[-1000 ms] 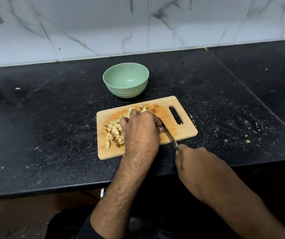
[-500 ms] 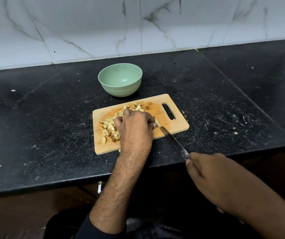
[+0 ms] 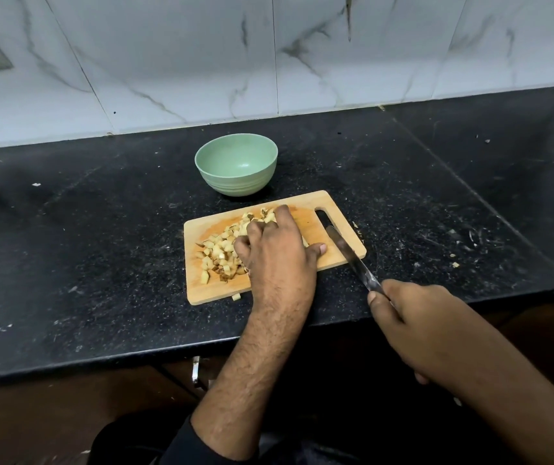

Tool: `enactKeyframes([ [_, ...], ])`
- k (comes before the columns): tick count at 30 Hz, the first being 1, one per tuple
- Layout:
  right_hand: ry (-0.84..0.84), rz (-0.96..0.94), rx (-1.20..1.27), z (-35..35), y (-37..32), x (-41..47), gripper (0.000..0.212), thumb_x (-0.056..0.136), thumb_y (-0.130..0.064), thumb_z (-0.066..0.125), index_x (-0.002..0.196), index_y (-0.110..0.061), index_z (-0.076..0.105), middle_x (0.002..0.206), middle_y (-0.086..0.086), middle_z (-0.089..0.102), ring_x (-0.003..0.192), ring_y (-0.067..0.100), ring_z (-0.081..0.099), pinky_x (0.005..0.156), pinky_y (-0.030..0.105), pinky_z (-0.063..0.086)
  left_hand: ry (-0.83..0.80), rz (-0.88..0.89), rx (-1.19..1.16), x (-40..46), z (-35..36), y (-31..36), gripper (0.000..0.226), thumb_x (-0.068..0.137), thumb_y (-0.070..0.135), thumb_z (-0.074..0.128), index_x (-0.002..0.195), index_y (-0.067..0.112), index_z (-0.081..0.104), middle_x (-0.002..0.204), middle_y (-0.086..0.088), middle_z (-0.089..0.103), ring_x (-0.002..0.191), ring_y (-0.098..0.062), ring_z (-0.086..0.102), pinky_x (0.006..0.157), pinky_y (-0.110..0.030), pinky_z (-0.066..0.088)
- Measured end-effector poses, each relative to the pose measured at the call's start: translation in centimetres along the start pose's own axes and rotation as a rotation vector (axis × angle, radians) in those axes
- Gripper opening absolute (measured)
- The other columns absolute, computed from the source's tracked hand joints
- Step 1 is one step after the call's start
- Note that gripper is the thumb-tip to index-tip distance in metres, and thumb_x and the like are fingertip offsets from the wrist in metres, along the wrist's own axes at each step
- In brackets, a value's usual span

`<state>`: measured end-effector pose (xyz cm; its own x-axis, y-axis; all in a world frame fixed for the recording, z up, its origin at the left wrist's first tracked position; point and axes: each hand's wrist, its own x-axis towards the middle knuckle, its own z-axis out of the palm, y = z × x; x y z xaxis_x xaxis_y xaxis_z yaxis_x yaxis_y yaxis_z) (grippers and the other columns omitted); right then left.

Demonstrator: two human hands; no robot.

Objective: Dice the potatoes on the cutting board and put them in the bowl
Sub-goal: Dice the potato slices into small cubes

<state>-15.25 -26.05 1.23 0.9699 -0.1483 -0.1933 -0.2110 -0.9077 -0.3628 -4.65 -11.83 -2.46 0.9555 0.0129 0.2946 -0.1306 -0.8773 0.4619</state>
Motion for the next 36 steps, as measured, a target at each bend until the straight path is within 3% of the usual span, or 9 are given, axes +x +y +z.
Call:
enactKeyframes([
  [4, -0.003, -0.004, -0.007, 0.0, 0.1, 0.1, 0.035, 0.102, -0.048, 0.034, 0.084, -0.022, 0.048, 0.071, 0.0, 0.06, 0.057, 0.014, 0.056, 0.07, 0.037, 0.057, 0.05, -0.033, -0.049, 0.0, 0.5, 0.3, 0.081, 0.086, 0.034, 0.073, 0.146, 0.014, 0.022, 0.096, 0.007, 0.068, 0.123, -0.024, 0.045, 0.103, -0.045, 0.022],
  [9, 0.001, -0.026, 0.0, 0.1, -0.1, 0.3, 0.036, 0.102, -0.049, 0.035, 0.082, -0.022, 0.048, 0.067, 0.0, 0.059, 0.054, 0.011, 0.056, 0.068, 0.038, 0.057, 0.042, -0.005, -0.077, 0.9, 0.3, -0.8, 0.064, 0.086, 0.008, 0.062, 0.139, 0.021, 0.028, 0.091, 0.008, 0.064, 0.114, -0.019, 0.045, 0.098, -0.04, 0.023],
  [12, 0.023, -0.034, -0.01, 0.3, -0.5, 0.8, 0.035, 0.102, -0.049, 0.034, 0.082, -0.023, 0.047, 0.068, -0.001, 0.058, 0.057, 0.013, 0.057, 0.07, 0.038, 0.057, -0.031, 0.042, -0.123, 1.4, -0.4, -1.6, 0.059, 0.087, 0.01, 0.065, 0.134, 0.028, 0.034, 0.095, 0.012, 0.065, 0.111, -0.013, 0.044, 0.09, -0.034, 0.018],
  [15, 0.052, -0.053, -0.071, 0.6, -1.0, 1.4, 0.033, 0.103, -0.05, 0.032, 0.089, -0.025, 0.049, 0.072, -0.005, 0.057, 0.068, 0.015, 0.059, 0.069, 0.035, 0.052, -0.09, 0.058, -0.146, 1.6, -1.1, -2.0, 0.057, 0.087, 0.016, 0.07, 0.131, 0.032, 0.038, 0.095, 0.017, 0.064, 0.111, -0.01, 0.044, 0.092, -0.035, 0.02],
  [20, 0.128, -0.091, -0.202, 1.1, -1.7, 1.8, 0.028, 0.103, -0.048, 0.032, 0.093, -0.028, 0.048, 0.07, -0.006, 0.051, 0.069, 0.018, 0.052, 0.063, 0.033, 0.039, -0.035, 0.038, -0.11, 0.9, -1.2, -2.1, 0.051, 0.083, 0.038, 0.076, 0.128, 0.032, 0.053, 0.103, 0.019, 0.062, 0.111, -0.009, 0.041, 0.092, -0.035, 0.021],
  [27, 0.132, -0.112, -0.27, 0.9, -1.7, 2.0, 0.023, 0.104, -0.045, 0.029, 0.091, -0.031, 0.043, 0.066, -0.007, 0.046, 0.066, 0.018, 0.048, 0.063, 0.032, 0.04, 0.023, 0.006, -0.154, 0.8, -0.6, -1.9, 0.04, 0.087, 0.027, 0.073, 0.122, 0.03, 0.054, 0.09, 0.016, 0.064, 0.107, -0.011, 0.044, 0.097, -0.039, 0.025],
  [36, 0.073, -0.129, -0.25, 1.7, -1.3, 2.2, 0.027, 0.106, -0.043, 0.026, 0.104, -0.03, 0.049, 0.07, -0.008, 0.048, 0.07, 0.018, 0.05, 0.064, 0.033, 0.041, 0.059, -0.033, -0.197, 0.6, -0.2, -1.8, 0.036, 0.082, 0.023, 0.069, 0.112, 0.032, 0.05, 0.084, 0.016, 0.061, 0.099, -0.007, 0.043, 0.097, -0.037, 0.024],
])
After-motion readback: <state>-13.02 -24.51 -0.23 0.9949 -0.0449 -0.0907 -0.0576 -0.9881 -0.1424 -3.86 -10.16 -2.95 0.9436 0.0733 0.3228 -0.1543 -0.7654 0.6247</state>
